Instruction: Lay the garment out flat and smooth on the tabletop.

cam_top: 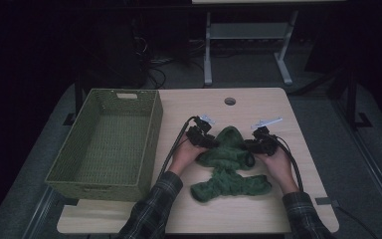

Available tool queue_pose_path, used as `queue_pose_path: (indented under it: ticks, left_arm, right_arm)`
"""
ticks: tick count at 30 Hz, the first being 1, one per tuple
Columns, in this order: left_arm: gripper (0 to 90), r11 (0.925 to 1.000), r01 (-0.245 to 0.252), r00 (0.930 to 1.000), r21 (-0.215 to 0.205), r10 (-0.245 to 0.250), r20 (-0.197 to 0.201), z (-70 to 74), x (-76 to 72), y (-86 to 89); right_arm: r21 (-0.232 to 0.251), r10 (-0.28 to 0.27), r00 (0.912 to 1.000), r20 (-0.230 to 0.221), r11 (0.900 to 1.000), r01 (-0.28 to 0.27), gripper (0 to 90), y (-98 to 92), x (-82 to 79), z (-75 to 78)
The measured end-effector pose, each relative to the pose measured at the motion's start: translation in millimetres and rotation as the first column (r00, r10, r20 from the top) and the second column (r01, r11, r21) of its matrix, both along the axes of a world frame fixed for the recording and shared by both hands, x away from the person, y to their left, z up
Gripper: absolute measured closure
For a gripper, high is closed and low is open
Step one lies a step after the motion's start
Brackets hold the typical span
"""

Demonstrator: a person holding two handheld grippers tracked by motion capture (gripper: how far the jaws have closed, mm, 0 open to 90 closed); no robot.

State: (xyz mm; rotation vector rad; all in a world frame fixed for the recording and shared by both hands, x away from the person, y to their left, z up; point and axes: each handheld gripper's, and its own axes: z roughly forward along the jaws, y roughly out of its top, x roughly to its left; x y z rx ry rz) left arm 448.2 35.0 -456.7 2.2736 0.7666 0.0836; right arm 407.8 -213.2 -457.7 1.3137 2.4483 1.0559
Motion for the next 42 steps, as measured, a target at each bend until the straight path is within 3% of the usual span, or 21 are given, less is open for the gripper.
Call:
queue_pose_path:
  ticks: [3, 5, 12, 17, 20, 26, 28, 32, 38, 42]
  left_arm:
    - [81.8, 0.9998, 0.012, 0.9999, 0.016, -0.012, 0.006, 1.5, -0.9, -0.7]
    - [86.7, 1.0, 0.0, 0.9999, 0.009, 0.0, 0.013, 3.9, -2.0, 0.5]
    - [89.1, 0.9986, -0.049, 0.996, -0.019, 0.051, 0.074, 24.7, -5.1, 18.2]
    - [89.4, 0.9924, -0.114, 0.9864, -0.047, 0.118, 0.114, 32.6, -4.1, 35.2]
    - [89.6, 0.9857, -0.154, 0.9796, -0.068, 0.161, 0.119, 29.8, -2.8, 40.9]
    - [89.6, 0.9784, -0.198, 0.9724, -0.058, 0.204, 0.113, 9.6, 4.7, 40.8]
    - [89.6, 0.9791, -0.198, 0.9729, -0.046, 0.202, 0.113, 2.6, 6.8, 40.1]
    - [89.6, 0.9793, -0.198, 0.9736, -0.041, 0.202, 0.107, -5.7, 7.9, 39.9]
    - [89.0, 0.9809, -0.194, 0.9705, -0.013, 0.194, 0.143, -12.4, 11.4, 35.7]
    - [87.6, 0.9806, -0.195, 0.9714, -0.022, 0.196, 0.134, -13.8, 11.9, 35.4]
  right_arm:
    - [0.002, 0.004, 1.0, -0.005, 1.0, -0.004, 81.2, -0.1, -0.2, 0.5]
    - [-0.004, 0.009, 1.0, -0.003, 1.0, -0.009, 84.4, 0.5, -0.7, 1.0]
    - [-0.007, 0.001, 0.9987, 0.05, 1.0, 0.0, 86.3, -3.4, -4.6, 11.5]
    - [0.021, -0.035, 0.9929, 0.113, 0.999, 0.033, 86.8, -10.9, -5.5, 20.6]
    - [0.041, -0.043, 0.9922, 0.117, 0.998, 0.038, 86.9, -12.5, -1.3, 22.6]
    - [0.006, -0.053, 0.9928, 0.107, 0.999, 0.053, 87.2, -8.1, 14.1, 12.5]
    - [-0.011, -0.049, 0.9956, 0.08, 0.999, 0.05, 87.1, -7.9, 18.4, 3.6]
    - [0.003, -0.057, 0.9974, 0.043, 0.998, 0.057, 87.1, -8.8, 21.2, -6.8]
    - [-0.034, -0.054, 0.9974, 0.049, 0.998, 0.056, 86.6, -6.6, 23.3, -11.3]
    - [-0.033, -0.057, 0.9968, 0.055, 0.998, 0.059, 81.0, -6.4, 23.7, -11.3]
